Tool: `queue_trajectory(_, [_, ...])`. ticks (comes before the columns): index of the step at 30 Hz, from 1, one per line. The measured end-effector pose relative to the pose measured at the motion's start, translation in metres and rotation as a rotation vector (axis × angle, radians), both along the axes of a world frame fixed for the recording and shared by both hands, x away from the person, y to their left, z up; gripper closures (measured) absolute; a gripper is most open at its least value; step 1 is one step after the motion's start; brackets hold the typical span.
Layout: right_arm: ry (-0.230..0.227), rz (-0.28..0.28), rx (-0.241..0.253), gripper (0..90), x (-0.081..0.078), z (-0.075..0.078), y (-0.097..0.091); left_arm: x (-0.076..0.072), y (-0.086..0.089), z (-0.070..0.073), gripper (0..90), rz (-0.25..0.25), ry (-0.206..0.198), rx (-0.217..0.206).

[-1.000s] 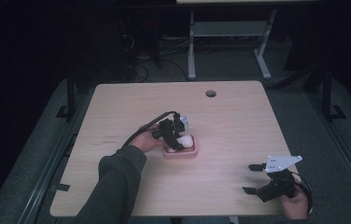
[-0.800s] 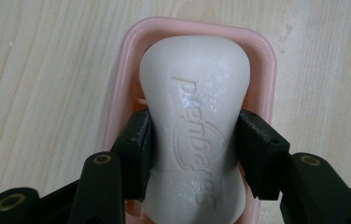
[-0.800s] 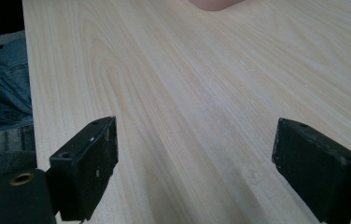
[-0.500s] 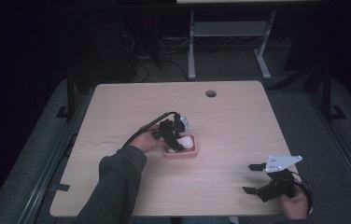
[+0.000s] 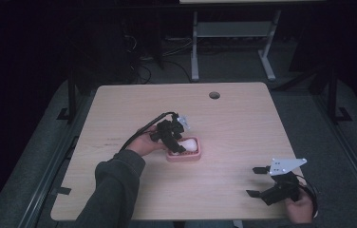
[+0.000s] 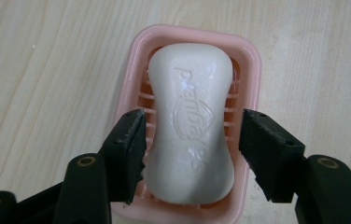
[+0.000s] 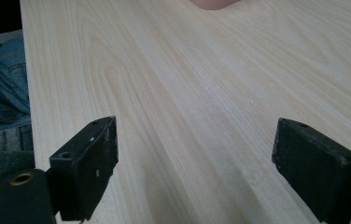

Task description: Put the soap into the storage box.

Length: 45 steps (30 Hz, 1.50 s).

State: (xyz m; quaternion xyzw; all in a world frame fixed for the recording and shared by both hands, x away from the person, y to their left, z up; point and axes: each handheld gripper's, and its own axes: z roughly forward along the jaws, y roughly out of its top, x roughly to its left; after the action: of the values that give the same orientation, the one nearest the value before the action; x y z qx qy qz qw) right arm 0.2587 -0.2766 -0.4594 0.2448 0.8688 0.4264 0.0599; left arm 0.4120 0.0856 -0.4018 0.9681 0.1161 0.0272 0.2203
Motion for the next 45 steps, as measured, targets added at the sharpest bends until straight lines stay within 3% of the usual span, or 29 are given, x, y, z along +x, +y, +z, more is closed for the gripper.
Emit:
queue_trajectory(7, [-0.003,-0.005,0.000,14.1,0.000,0.000,-0.001,-0.004,0.009,0.006,36.3,0.013,-0.010,-0.034])
queue_trajectory(18, [-0.001,-0.012,0.000,14.1,0.001,0.000,-0.001,-0.013,0.016,0.015,33.0,0.016,-0.035,-0.045])
queue_trajectory(21, [0.000,-0.017,-0.001,14.0,0.001,0.000,-0.001,-0.016,0.020,0.015,32.1,0.034,-0.038,-0.070])
queue_trajectory(28, [-0.002,-0.024,-0.002,14.0,0.000,0.000,-0.002,-0.021,0.029,0.016,31.9,0.036,-0.050,-0.074])
queue_trajectory(36, [-0.001,-0.025,-0.005,14.0,0.000,0.000,-0.002,-0.027,0.037,0.013,31.7,0.044,-0.034,-0.080])
queue_trajectory(45, [0.000,-0.029,-0.006,14.1,0.000,0.000,-0.002,-0.035,0.043,0.015,30.7,0.039,-0.055,-0.085])
